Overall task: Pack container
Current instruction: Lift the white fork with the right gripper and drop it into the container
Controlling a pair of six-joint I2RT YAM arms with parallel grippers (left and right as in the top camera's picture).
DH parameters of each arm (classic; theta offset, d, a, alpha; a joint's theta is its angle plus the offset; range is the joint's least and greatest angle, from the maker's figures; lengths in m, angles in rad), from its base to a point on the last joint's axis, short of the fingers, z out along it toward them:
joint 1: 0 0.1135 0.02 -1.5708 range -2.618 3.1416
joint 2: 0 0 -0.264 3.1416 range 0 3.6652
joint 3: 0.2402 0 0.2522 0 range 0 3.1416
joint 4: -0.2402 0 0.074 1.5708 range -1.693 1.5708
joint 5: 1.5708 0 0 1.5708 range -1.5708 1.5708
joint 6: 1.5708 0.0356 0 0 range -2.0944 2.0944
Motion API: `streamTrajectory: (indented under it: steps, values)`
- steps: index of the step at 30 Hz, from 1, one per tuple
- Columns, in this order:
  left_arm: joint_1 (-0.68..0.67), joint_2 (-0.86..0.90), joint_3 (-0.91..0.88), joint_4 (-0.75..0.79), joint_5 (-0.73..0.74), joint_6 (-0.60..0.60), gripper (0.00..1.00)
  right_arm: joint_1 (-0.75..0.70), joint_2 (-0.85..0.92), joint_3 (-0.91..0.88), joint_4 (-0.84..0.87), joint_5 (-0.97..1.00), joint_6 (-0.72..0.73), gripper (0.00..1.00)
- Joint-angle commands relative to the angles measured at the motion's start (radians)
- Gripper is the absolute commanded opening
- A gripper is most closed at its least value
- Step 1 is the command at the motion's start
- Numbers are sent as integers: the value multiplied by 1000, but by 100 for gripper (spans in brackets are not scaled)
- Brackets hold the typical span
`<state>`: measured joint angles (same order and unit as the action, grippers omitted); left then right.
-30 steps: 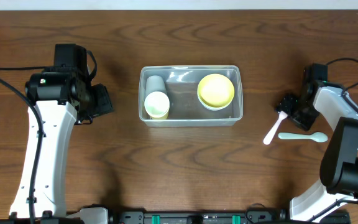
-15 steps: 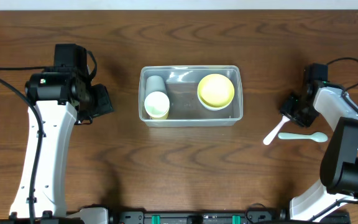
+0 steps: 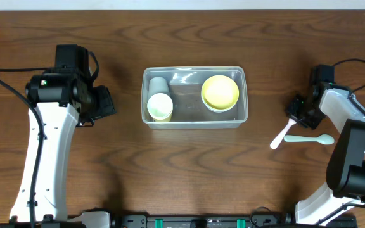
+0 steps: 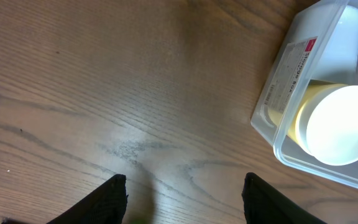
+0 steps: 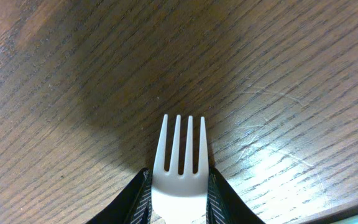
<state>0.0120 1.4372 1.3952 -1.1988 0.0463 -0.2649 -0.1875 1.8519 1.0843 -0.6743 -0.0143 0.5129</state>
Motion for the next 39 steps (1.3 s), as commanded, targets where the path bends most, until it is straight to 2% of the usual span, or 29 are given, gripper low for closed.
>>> streamTrajectory:
  steps: [1,3,7,10,15,17,21,25,31,34,39]
  values:
    - [5,0,-4,-3,-1,9,61,0,5,-19,6,-38,0,18]
    - [5,0,-4,-3,-1,9,61,3,5,-18,28,-100,-31,17]
    - [5,0,-4,-4,-1,9,61,9,-4,27,35,-252,-100,5]
    - [5,0,-4,-4,-2,9,61,26,-34,103,-6,-314,-150,5]
    - [5,0,-4,-3,-2,9,61,106,-123,272,-107,-304,-307,5]
    - [5,0,-4,-3,-2,9,61,158,-163,336,-134,-304,-405,1]
    - [5,0,-4,-3,-2,9,61,312,-223,443,-183,-285,-649,1]
    - [5,0,-4,-3,-2,9,61,481,-230,466,-188,-222,-872,1]
    - [5,0,-4,-3,-2,9,61,689,-166,464,-190,-131,-1127,1]
    - [5,0,-4,-3,-2,9,61,739,-113,464,-194,-131,-1198,1]
    - [5,0,-4,-3,-2,9,61,775,-18,464,-211,-132,-1202,4]
